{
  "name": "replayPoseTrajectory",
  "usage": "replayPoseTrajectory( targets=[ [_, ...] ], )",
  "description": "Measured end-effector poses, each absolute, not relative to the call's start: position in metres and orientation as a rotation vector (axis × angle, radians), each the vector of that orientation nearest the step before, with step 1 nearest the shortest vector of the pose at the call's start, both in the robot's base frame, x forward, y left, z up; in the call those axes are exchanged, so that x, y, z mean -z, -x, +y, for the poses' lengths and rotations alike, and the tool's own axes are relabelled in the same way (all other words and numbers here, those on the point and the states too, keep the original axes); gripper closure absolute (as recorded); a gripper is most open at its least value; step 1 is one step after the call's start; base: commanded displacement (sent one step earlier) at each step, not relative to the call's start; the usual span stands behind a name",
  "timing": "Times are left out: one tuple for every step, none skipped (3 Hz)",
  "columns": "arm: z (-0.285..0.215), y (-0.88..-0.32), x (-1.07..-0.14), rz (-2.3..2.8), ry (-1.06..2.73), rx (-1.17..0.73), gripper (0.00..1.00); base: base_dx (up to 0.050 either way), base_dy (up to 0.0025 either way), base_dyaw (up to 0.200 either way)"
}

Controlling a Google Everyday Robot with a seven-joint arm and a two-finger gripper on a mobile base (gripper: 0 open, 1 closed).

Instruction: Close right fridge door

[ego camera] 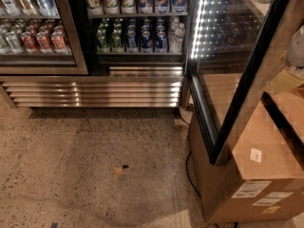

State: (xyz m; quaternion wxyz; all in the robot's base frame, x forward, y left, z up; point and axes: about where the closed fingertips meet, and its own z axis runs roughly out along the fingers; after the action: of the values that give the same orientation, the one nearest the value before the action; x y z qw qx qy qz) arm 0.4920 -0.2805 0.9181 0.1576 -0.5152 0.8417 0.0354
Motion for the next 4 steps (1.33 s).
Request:
replayPoseTrajectory(
  targets=[
    [-0.2805, -0.4920, -0.9181, 2.408, 1.474, -0.101, 1.00, 0.000, 0.00000, 0.000],
    [-0.2815, -0.4928, -0.9188, 2.340, 1.493, -0.221, 1.00, 0.000, 0.00000, 0.000],
    [-0.2805, -0.5002, -0.9227, 2.227, 1.494, -0.384, 1.00, 0.000, 0.00000, 0.000],
    [-0.2805, -0.5002, -0.9226, 2.227, 1.494, -0.384, 1.00, 0.000, 0.00000, 0.000]
  ],
)
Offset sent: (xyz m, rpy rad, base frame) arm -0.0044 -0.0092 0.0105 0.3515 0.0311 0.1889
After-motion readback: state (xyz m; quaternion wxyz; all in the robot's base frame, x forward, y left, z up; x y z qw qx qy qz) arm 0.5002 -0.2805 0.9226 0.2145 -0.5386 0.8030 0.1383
